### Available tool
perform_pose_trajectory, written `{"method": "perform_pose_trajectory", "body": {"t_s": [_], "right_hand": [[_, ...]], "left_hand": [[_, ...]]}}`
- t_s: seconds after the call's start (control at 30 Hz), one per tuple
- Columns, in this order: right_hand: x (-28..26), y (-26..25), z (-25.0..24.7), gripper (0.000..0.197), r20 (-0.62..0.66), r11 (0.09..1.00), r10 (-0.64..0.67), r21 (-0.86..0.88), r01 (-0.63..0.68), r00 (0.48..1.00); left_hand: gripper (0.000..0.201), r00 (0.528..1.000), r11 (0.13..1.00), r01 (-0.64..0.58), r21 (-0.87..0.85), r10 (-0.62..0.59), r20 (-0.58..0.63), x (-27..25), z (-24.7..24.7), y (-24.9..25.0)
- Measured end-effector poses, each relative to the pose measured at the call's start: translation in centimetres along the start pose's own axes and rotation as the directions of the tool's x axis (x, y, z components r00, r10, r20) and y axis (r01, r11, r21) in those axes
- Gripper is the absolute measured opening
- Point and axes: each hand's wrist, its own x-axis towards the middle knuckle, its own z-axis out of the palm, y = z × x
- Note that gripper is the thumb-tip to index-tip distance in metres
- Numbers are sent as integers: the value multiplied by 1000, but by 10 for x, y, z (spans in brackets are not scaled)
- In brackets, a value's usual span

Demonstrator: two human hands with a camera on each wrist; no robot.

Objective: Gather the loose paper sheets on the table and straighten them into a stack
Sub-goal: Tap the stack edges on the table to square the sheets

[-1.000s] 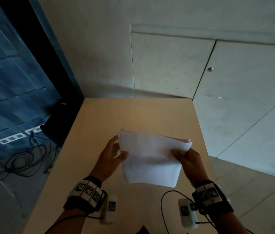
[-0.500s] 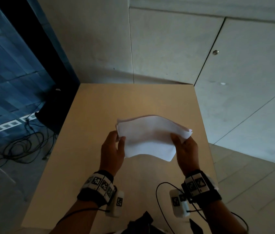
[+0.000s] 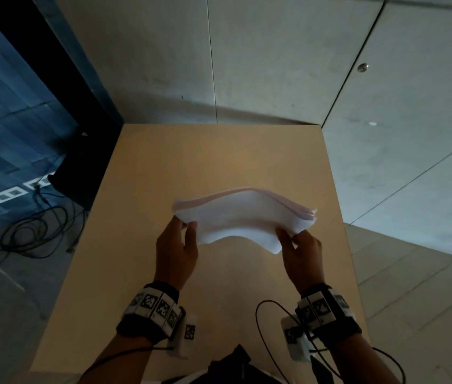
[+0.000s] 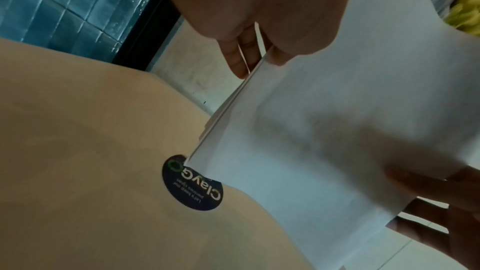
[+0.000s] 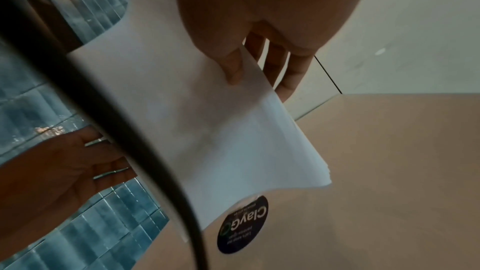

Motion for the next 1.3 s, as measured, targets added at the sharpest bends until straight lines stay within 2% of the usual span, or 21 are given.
{"method": "perform_pose_trajectory", "body": {"t_s": [0.1,0.23,0.33,0.53,0.6,0.67,0.73,0.83,0.9,1.0,1.1,1.17,1.23,1.3], "right_hand": [[3,6,3,22,59,1000,10,-11,-9,998],[5,33,17,23,241,982,171,-117,-146,955],[8,34,16,22,205,982,159,-131,-134,966],[4,28,7,26,86,997,40,-64,-35,996],[2,34,11,24,140,996,73,-70,-63,987],[2,38,15,23,245,986,149,-115,-124,958],[4,39,15,26,290,977,192,-145,-155,938],[7,25,7,28,302,990,140,-51,-130,943],[11,17,0,26,343,984,123,78,-159,931],[14,16,-4,30,407,942,136,229,-245,903],[9,19,0,28,445,929,169,228,-293,880],[2,21,6,29,465,895,228,246,-372,855],[-5,27,12,28,466,874,277,241,-422,840],[-13,33,16,26,462,871,309,213,-442,831]], "left_hand": [[27,999,1000,24,-3,-24,46,0,2,-4],[28,968,984,179,18,-180,177,-9,13,-20],[25,971,984,177,29,-179,157,-6,13,-17],[22,994,996,78,35,-81,70,-4,2,-7],[23,986,993,107,44,-112,126,-8,5,-10],[27,956,985,164,59,-174,237,-11,11,-18],[29,934,980,186,68,-198,298,-12,14,-23],[26,943,985,166,53,-175,283,-5,10,-21],[20,939,983,182,30,-183,292,3,6,-16],[16,909,970,245,2,-230,347,14,2,-15],[27,878,958,287,7,-266,398,16,4,-19],[33,850,946,322,32,-304,431,10,6,-22],[41,804,930,357,87,-354,478,1,7,-28],[51,738,908,410,87,-386,553,-11,8,-35]]}}
